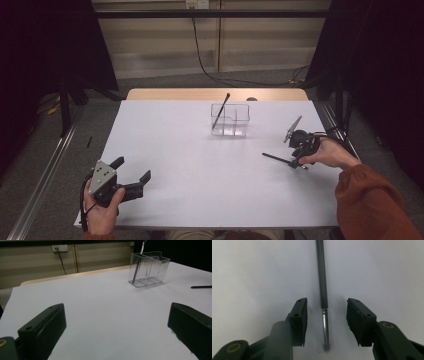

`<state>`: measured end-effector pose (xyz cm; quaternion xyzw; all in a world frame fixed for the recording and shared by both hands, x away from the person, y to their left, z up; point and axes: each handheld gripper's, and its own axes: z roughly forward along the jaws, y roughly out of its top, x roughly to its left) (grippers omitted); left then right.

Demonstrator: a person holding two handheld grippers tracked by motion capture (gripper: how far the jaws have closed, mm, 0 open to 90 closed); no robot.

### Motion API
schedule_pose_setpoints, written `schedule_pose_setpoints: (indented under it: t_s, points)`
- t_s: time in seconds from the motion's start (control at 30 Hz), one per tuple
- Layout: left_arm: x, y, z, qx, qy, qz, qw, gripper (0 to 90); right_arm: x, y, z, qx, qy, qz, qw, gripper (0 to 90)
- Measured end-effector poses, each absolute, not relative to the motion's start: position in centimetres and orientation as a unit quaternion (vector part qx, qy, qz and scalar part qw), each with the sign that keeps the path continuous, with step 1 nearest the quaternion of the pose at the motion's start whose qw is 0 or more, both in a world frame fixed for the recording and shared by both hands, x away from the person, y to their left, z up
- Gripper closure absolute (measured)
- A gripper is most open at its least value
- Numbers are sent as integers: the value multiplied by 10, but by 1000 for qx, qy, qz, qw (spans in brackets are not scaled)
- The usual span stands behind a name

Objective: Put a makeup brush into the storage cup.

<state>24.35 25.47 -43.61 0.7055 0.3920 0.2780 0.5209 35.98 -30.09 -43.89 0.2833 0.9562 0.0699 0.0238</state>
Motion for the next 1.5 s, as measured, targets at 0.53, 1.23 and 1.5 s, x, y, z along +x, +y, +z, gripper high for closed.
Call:
schedule_pose_setpoints:
  t_s: [0.53, 1.23, 1.5]
  points:
    - [244, 253, -437, 710, 388, 280, 517, 19, 360, -293, -448, 262, 964, 44, 0, 746]
    - [247, 251, -437, 712, 384, 278, 518, 19, 360, -304, -448, 288, 954, 78, -10, 849]
    - [246, 251, -437, 712, 384, 278, 518, 19, 359, -307, -447, 296, 951, 89, -6, 849]
